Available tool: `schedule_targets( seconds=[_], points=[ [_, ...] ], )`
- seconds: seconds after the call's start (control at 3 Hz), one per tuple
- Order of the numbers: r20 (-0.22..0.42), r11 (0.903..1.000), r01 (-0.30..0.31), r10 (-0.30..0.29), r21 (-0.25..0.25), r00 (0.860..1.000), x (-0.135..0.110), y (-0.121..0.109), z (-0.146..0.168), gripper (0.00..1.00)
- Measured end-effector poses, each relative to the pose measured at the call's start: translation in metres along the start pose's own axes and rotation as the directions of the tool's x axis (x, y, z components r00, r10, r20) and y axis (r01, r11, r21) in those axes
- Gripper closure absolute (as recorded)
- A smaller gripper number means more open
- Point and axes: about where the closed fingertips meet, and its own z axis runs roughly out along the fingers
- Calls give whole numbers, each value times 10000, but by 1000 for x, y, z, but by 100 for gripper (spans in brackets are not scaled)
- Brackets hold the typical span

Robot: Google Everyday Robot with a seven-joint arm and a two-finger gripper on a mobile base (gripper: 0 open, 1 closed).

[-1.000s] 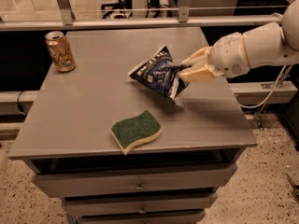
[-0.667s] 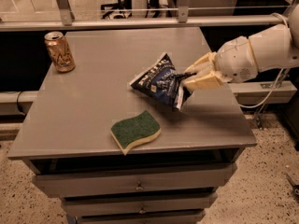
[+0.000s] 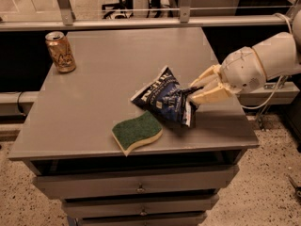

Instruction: Move blue chip bag near sponge

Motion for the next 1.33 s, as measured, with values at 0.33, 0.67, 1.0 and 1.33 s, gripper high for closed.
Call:
schedule_targets(
  seconds=[0.33,0.67,1.0,1.33],
  points=[
    [-86,9999,-1,-1,-139,10000,5,2,3,74],
    [-177,9999,-8,5,-172,9998,8,3,4,52],
    [-294,9999,42,-46,-130,9996,8,1,3,28],
    [-517,9996,254,-249,96,9984,4,-6,-6,0]
  ],
)
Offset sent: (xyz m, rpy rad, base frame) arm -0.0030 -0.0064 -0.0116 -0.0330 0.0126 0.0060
